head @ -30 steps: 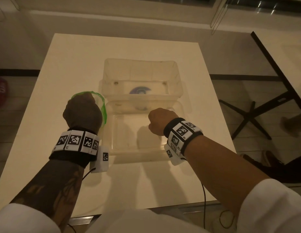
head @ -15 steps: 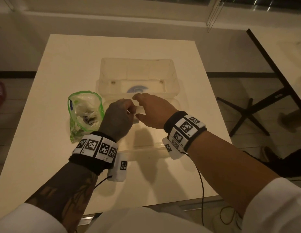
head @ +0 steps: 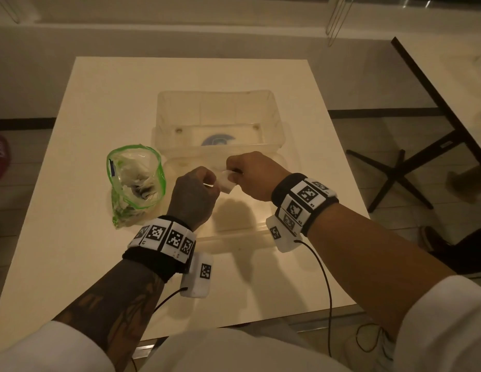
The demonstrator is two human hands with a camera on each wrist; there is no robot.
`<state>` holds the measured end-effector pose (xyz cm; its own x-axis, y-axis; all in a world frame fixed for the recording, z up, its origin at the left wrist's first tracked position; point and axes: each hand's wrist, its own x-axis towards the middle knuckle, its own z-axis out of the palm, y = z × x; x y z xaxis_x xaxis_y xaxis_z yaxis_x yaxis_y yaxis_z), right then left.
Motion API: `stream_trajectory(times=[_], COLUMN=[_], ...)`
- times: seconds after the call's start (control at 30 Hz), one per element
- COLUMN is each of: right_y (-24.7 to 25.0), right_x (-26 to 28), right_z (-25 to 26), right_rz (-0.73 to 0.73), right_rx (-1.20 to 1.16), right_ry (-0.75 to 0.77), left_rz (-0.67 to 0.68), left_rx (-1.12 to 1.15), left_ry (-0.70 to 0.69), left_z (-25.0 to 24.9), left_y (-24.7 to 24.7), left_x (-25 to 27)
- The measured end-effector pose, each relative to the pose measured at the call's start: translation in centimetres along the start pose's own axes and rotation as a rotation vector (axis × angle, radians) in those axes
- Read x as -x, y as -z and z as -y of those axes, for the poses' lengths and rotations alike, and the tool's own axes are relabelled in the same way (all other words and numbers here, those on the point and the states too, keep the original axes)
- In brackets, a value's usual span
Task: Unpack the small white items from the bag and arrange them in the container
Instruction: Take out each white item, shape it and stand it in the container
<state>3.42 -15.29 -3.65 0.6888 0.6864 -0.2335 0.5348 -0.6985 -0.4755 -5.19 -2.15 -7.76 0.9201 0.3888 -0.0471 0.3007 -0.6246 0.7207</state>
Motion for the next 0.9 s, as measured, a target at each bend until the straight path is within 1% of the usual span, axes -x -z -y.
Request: stream_trajectory(times=[0.1, 0.27, 0.5, 0.7, 0.8, 0.9], right_y=[0.17, 0.25, 0.37, 0.07, -0.03, 0.17], right_x=[0.00, -0.05, -0.23, -0.42, -0.44, -0.28], right_z=[0.06, 0.04, 0.34, 0.25, 0.04, 0.15], right_rz=[0.015, 0.018, -0.008, -0.018, 0.018, 0.053], right_rx=[0.000, 0.015, 0.000, 0.008, 0.010, -0.041], right_ry=[-0.002, -0.013, -0.019, -0.037, -0.040, -0.014], left_rz=[0.015, -0.061, -0.045, -0.004, 0.043, 0.084], left_rx=[-0.005, 0.010, 0.059, 0.107, 0.159, 0.260], left_ry=[0.010, 0.012, 0.053, 0.056, 0.082, 0.116], left_z=[-0.21, -0.21, -0.43, -0.36, -0.24, -0.20], left_y=[-0.26, -0.19, -0.02, -0.09, -0.15, -0.04], left_x=[0.17, 0.39, 0.20, 0.19, 0.28, 0.21])
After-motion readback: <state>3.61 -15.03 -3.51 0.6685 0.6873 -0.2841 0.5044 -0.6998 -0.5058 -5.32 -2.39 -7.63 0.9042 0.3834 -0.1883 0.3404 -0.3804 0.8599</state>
